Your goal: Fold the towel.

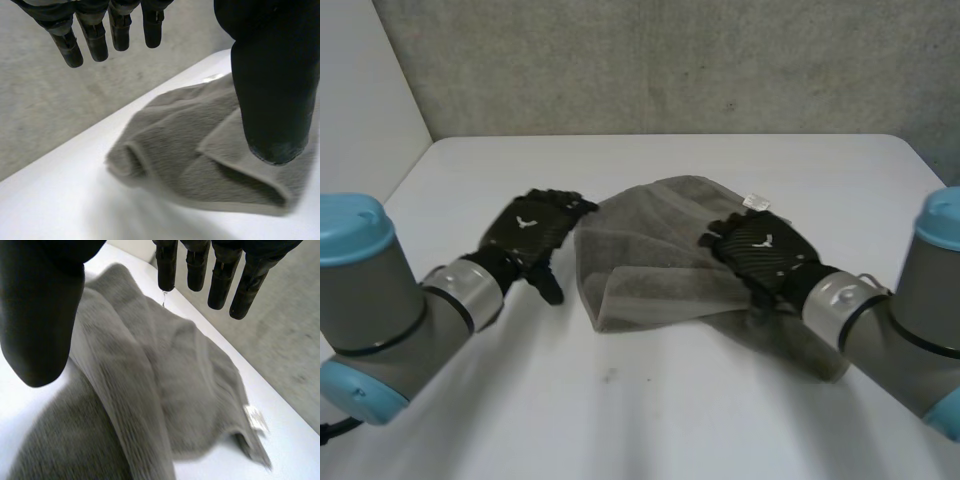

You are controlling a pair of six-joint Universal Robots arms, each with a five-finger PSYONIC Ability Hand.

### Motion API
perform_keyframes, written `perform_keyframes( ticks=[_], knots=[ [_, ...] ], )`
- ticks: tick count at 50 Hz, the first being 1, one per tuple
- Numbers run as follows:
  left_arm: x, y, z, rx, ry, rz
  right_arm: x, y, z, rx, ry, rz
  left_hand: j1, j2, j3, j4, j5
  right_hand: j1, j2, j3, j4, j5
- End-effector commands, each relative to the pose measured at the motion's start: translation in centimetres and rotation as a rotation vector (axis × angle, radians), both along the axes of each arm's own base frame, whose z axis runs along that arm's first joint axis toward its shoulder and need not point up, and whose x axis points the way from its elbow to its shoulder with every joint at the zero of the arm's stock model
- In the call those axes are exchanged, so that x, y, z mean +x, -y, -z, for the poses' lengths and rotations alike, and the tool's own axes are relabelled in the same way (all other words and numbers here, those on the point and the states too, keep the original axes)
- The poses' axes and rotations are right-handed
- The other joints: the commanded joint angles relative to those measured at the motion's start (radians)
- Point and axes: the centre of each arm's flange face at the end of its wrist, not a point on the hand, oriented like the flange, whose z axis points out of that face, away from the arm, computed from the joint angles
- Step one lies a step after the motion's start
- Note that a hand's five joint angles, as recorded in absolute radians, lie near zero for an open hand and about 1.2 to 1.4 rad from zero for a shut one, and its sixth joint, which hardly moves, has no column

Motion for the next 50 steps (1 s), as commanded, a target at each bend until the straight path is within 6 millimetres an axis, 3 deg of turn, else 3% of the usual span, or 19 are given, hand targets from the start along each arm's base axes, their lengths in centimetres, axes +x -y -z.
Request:
perform_keyframes(
  ticks=[1, 10, 13, 18, 26, 35, 37, 38, 39, 43, 45, 46, 48, 49, 50],
  knots=[
    [1.9, 2.6, -0.3, -0.018, -0.005, -0.073, 3.5, -1.7, -0.2, 0.031, -0.023, -0.102, 0.002, 0.006, 0.007, 0.007, -0.032, -0.007, -0.019, -0.014, -0.030, -0.011],
    [3.5, 4.6, -0.1, -0.016, -0.005, -0.133, 9.7, -3.9, 1.0, 0.033, -0.058, -0.228, 0.005, 0.009, 0.010, 0.010, -0.029, 0.005, -0.007, -0.002, -0.018, 0.001],
    [3.8, 4.8, -0.1, -0.017, -0.006, -0.143, 10.3, -3.7, 1.5, 0.026, -0.068, -0.216, 0.005, 0.009, 0.010, 0.010, -0.029, 0.011, -0.001, 0.004, -0.012, 0.007],
    [4.2, 5.1, -0.2, -0.018, -0.007, -0.155, 13.1, -4.2, 3.5, -0.036, -0.133, -0.241, 0.005, 0.009, 0.010, 0.010, -0.029, 0.101, 0.090, 0.095, 0.079, 0.098],
    [4.2, 5.2, -0.2, -0.020, -0.007, -0.157, 14.9, -4.2, 6.4, -0.081, -0.242, -0.236, 0.005, 0.009, 0.010, 0.010, -0.029, 0.178, 0.166, 0.171, 0.155, 0.174],
    [4.2, 5.1, -0.2, -0.019, -0.006, -0.156, 15.9, -3.5, 7.2, -0.136, -0.271, -0.216, 0.005, 0.009, 0.010, 0.010, -0.029, 0.380, 0.369, 0.374, 0.358, 0.377],
    [4.2, 5.1, -0.1, -0.018, -0.005, -0.156, 16.0, -3.4, 6.6, -0.146, -0.259, -0.211, 0.005, 0.009, 0.010, 0.010, -0.029, 0.973, 0.961, 0.966, 0.950, 0.969],
    [4.2, 5.1, -0.1, -0.018, -0.005, -0.156, 16.0, -3.4, 6.6, -0.146, -0.259, -0.211, 0.005, 0.009, 0.010, 0.010, -0.029, 0.976, 0.965, 0.970, 0.954, 0.973],
    [4.3, 5.1, -0.1, -0.015, -0.005, -0.156, 16.0, -3.3, 6.1, -0.149, -0.248, -0.204, 0.005, 0.009, 0.010, 0.010, -0.029, 1.161, 1.150, 1.155, 1.139, 1.158],
    [4.2, 5.0, -0.1, -0.015, -0.004, -0.155, 15.9, -3.2, 4.0, -0.171, -0.212, -0.180, 0.005, 0.009, 0.010, 0.010, -0.029, 1.163, 1.152, 1.157, 1.141, 1.159],
    [4.2, 5.0, 0.0, -0.012, -0.003, -0.155, 15.5, -3.1, 0.8, -0.195, -0.153, -0.151, 0.005, 0.009, 0.010, 0.010, -0.029, 1.163, 1.152, 1.157, 1.141, 1.159],
    [4.2, 5.0, 0.0, -0.012, -0.003, -0.155, 15.5, -3.1, 0.8, -0.195, -0.153, -0.151, 0.005, 0.009, 0.010, 0.010, -0.029, 1.163, 1.152, 1.157, 1.141, 1.159],
    [4.3, 5.0, 0.1, -0.011, -0.002, -0.155, 15.0, -3.1, -2.3, -0.221, -0.100, -0.132, 0.005, 0.009, 0.010, 0.010, -0.029, 1.163, 1.152, 1.157, 1.141, 1.159],
    [4.3, 5.0, 0.1, -0.011, -0.002, -0.155, 15.0, -3.1, -2.3, -0.222, -0.100, -0.132, 0.005, 0.009, 0.010, 0.010, -0.029, 1.163, 1.152, 1.157, 1.141, 1.159],
    [4.2, 4.9, 0.2, -0.007, 0.000, -0.153, 14.7, -3.3, -3.8, -0.241, -0.082, -0.128, 0.005, 0.009, 0.010, 0.010, -0.029, 1.163, 1.152, 1.157, 1.141, 1.159]
  ],
)
